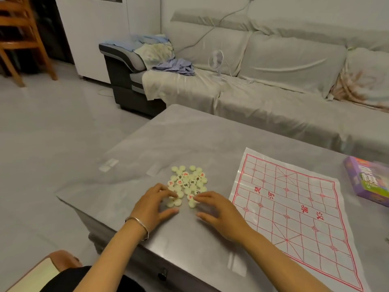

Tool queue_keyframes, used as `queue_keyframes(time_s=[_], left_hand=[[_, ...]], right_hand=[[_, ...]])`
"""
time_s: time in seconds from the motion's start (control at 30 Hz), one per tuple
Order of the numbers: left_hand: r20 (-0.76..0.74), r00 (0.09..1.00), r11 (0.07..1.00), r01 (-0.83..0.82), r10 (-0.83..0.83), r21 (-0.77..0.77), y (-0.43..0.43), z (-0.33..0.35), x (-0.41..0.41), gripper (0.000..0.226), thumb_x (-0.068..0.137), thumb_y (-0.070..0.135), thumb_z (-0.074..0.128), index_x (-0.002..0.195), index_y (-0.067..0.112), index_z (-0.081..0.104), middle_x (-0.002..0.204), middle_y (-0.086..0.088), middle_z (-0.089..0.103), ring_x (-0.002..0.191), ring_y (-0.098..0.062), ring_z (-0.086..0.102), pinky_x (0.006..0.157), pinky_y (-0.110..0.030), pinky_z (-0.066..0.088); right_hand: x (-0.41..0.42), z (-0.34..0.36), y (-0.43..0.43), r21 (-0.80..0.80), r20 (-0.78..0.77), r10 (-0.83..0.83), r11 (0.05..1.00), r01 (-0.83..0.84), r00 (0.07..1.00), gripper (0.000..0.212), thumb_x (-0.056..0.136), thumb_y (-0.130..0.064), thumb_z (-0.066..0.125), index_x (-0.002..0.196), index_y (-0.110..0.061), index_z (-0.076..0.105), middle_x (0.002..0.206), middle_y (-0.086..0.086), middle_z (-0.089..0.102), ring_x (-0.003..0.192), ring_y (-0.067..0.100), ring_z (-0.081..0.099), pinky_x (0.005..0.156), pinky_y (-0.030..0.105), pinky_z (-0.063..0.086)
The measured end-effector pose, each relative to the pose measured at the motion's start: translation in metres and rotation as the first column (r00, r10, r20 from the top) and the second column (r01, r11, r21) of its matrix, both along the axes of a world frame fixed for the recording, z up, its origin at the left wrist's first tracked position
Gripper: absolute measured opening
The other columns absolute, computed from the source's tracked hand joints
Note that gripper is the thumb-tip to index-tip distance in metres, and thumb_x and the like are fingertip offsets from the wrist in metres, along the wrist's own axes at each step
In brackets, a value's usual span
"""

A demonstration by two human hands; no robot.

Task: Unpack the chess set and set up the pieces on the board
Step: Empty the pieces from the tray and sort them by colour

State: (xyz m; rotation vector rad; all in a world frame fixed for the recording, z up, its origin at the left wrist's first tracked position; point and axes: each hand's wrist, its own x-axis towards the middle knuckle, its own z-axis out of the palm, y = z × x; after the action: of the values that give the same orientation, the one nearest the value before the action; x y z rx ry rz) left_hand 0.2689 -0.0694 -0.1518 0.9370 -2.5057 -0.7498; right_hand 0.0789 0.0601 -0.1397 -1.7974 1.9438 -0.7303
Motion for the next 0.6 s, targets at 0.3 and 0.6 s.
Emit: queue_keyframes(time_s=[0.3, 0.6], left_hand=[[-0.086, 0.993, 0.993, 0.083, -0.076, 0.082, -0.006, 0.0, -0.012, 0.023, 0.072, 0.033, 0.077, 0.091, 0.023, 0.068, 0.079, 0.019, 0.048, 0.068, -0.001, 0.05, 0.064, -0.007, 0.038], [-0.114, 0.985, 0.986, 0.144, -0.133, 0.089, 0.003, -0.003, -0.001, 0.03, 0.069, 0.05, 0.071, 0.082, 0.023, 0.071, 0.077, 0.014, 0.054, 0.065, -0.003, 0.053, 0.062, -0.011, 0.042]], right_hand=[[-0.002, -0.008, -0.025, -0.033, 0.073, -0.011, 0.999, 0.013, 0.997, 0.023, 0.081, -0.031, 0.07, 0.104, -0.025, 0.071, 0.097, -0.015, 0.056, 0.082, -0.001, 0.052, 0.071, 0.011, 0.041], [-0.002, -0.011, -0.014, -0.074, 0.139, 0.025, 0.997, -0.014, 0.99, 0.019, 0.082, -0.024, 0.07, 0.1, -0.021, 0.071, 0.092, -0.022, 0.055, 0.083, -0.004, 0.053, 0.071, 0.007, 0.038]])
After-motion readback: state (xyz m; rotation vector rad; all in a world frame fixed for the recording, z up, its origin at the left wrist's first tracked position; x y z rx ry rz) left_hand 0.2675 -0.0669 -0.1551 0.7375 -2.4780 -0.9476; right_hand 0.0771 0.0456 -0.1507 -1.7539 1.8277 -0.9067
